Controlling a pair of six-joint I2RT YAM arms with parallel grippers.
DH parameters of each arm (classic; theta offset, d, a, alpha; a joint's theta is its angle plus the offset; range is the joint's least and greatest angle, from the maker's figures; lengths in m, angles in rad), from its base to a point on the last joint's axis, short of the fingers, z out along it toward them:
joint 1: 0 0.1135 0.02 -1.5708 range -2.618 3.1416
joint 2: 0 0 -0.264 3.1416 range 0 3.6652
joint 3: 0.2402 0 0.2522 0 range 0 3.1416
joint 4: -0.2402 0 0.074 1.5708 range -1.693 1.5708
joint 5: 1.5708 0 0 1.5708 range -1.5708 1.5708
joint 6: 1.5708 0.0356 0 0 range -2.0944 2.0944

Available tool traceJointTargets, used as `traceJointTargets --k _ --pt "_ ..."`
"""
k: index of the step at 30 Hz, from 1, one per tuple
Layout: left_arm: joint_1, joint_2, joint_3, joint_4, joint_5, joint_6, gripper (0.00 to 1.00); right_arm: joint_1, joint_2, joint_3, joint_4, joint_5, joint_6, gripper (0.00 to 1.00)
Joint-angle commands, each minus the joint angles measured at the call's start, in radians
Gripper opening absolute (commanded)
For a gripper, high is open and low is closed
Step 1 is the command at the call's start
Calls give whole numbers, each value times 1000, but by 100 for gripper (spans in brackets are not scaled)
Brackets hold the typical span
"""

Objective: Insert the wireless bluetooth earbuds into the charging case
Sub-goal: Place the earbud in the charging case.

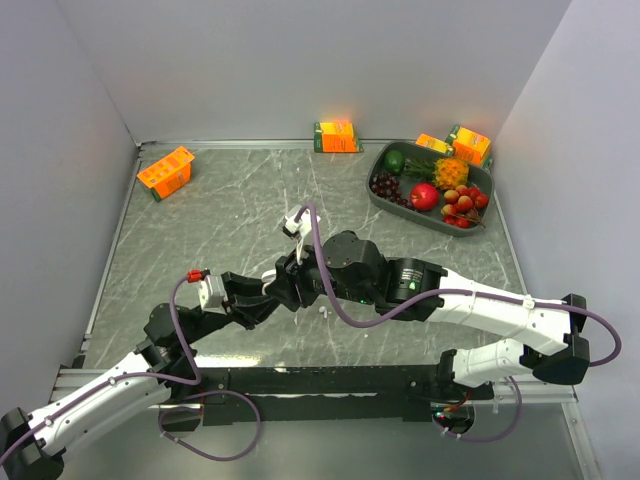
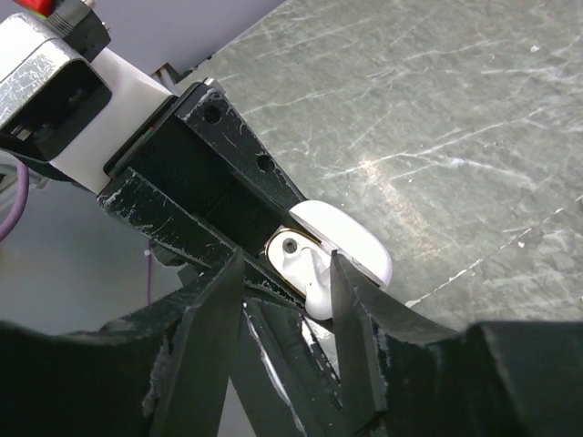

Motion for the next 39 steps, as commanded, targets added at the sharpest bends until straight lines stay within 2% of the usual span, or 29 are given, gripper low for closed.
traceJointTargets --k 1,10,21,24,30,33,39 --pt "0 -7 35 47 -5 -8 1 11 -18 25 6 28 -4 53" --pt "-1 -2 30 53 -14 -13 1 7 -25 17 11 58 0 54" --pt "0 -22 20 53 -46 -13 1 3 -111 -3 -14 111 -6 55" --pt "0 -22 20 59 -48 -15 1 3 -117 -23 -23 82 -3 53" --pt "0 -16 24 64 -45 -19 1 2 -105 -54 -22 29 10 40" --pt "-1 -16 26 62 -48 -18 1 2 -99 -52 -25 28 2 37" --pt "-1 -11 27 64 -43 -16 1 2 -90 -46 -23 19 -3 47"
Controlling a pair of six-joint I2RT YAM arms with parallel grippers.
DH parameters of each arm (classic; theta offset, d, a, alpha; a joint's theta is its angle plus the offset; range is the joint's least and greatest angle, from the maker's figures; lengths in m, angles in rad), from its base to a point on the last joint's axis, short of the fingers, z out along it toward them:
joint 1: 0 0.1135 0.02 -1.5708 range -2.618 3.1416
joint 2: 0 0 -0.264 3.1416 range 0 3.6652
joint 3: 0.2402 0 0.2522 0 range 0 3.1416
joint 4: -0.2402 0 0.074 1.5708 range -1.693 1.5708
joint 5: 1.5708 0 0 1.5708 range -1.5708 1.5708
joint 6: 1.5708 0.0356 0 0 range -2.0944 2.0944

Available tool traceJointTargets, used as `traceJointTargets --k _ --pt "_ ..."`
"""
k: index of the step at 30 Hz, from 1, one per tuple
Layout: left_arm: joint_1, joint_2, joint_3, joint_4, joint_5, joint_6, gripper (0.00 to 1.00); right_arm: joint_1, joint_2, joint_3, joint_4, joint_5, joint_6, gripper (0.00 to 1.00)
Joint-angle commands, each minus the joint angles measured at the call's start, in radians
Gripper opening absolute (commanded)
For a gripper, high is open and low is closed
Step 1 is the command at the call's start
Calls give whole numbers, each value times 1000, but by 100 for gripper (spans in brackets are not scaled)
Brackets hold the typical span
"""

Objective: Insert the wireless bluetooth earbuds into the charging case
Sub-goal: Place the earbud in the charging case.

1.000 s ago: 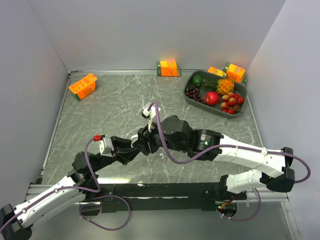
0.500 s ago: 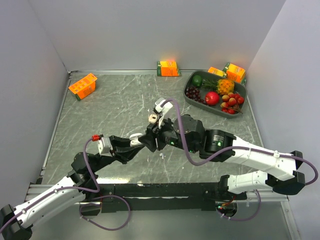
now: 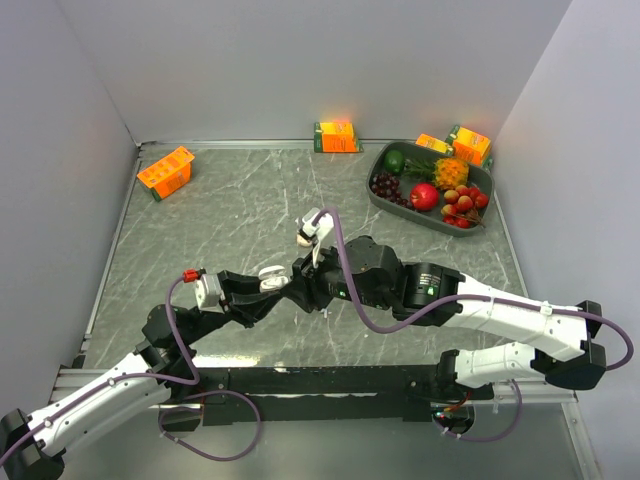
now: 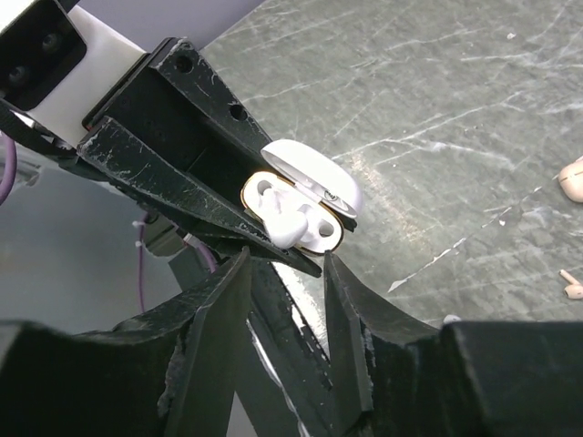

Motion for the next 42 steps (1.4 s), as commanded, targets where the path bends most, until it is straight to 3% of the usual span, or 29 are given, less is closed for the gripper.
traceJointTargets --k 1,8,21,36,42 --pt "-1 1 27 53 -7 -13 1 1 4 13 10 -17 -8 47" --pt "-1 0 29 51 -3 -16 1 1 30 33 4 -10 -21 40" --pt "-1 -8 27 39 13 -13 1 -2 49 59 13 10 -37 38" --pt "-1 -3 29 34 22 -6 1 -3 55 87 9 23 -49 38" --pt "-1 -2 26 34 7 -4 1 -3 49 93 2 21 -52 43"
